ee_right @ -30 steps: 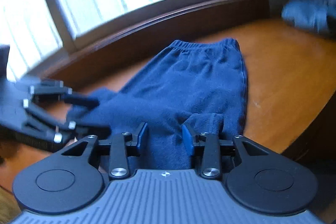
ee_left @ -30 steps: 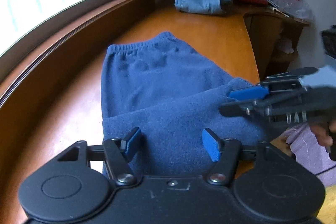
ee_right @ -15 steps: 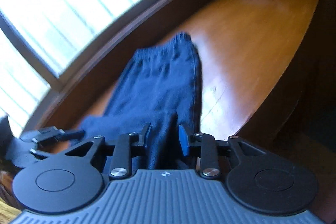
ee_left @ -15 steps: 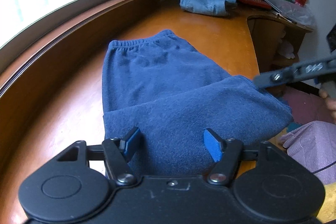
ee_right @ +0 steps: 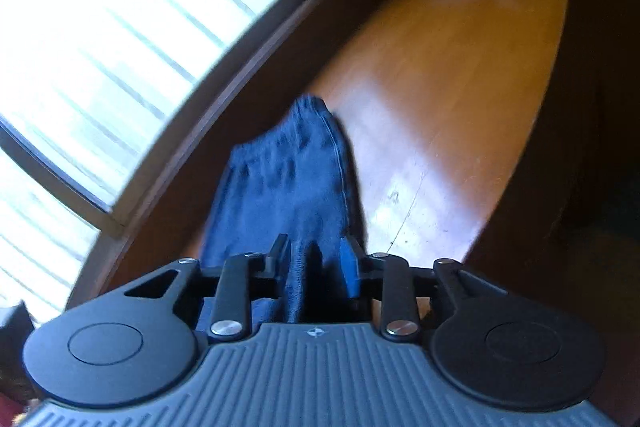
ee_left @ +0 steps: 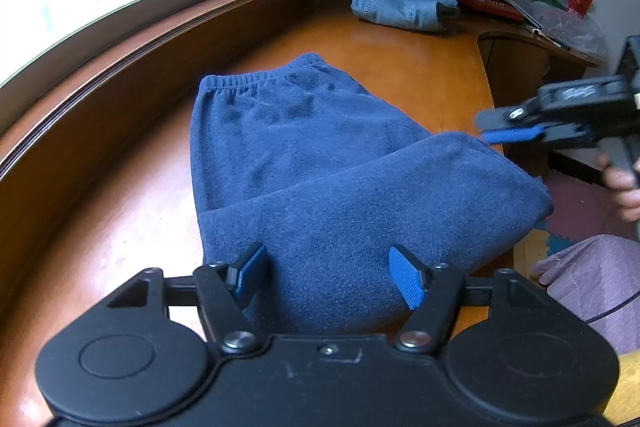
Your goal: Fold clothes
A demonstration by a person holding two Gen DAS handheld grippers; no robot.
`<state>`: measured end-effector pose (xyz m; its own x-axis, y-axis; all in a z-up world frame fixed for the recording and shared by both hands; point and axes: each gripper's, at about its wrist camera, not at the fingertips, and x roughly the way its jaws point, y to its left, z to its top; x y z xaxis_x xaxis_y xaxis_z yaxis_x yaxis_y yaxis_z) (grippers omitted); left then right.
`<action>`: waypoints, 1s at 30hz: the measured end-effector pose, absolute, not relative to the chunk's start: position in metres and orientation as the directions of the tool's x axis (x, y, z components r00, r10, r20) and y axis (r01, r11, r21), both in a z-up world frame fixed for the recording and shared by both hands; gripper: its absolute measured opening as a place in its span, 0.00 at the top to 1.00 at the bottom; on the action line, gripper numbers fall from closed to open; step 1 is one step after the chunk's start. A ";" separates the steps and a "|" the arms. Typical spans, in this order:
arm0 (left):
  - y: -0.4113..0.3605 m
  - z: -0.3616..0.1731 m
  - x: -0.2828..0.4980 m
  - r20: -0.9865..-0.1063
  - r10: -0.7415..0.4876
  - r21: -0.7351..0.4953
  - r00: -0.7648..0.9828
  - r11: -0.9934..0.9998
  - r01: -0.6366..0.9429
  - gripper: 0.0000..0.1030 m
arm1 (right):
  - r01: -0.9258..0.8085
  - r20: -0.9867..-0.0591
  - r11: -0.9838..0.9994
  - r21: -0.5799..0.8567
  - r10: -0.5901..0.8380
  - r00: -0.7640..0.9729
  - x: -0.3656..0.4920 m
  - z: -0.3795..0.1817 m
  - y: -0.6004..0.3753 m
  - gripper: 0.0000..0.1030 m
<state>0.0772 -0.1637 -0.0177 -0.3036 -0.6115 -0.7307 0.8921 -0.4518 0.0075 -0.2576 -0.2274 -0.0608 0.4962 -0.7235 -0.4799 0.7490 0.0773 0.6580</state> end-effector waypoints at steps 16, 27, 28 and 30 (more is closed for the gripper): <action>-0.159 -0.020 0.077 -0.725 -0.620 0.023 -0.299 -0.455 0.890 0.36 | 0.896 -0.630 0.349 0.276 -0.638 0.443 -0.205 -0.055 -0.181 0.80; -0.160 -0.020 0.078 -0.724 -0.620 0.020 -0.304 -0.459 0.888 0.36 | 0.762 -0.535 0.182 0.621 -0.612 0.583 -0.250 -0.068 -0.189 0.78; -0.160 -0.020 0.079 -0.724 -0.620 0.020 -0.304 -0.459 0.888 0.36 | 0.737 -0.524 0.158 0.657 -0.607 0.597 -0.255 -0.072 -0.190 0.79; -0.160 -0.020 0.079 -0.723 -0.620 0.020 -0.304 -0.459 0.888 0.36 | 0.715 -0.520 0.125 0.688 -0.603 0.606 -0.258 -0.078 -0.192 0.82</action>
<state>0.0792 -0.1600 -0.0199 -0.3042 -0.6200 -0.7233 0.8883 -0.4589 0.0198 -0.2576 -0.1918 -0.0775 0.6056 -0.6026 -0.5198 0.7147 0.1247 0.6882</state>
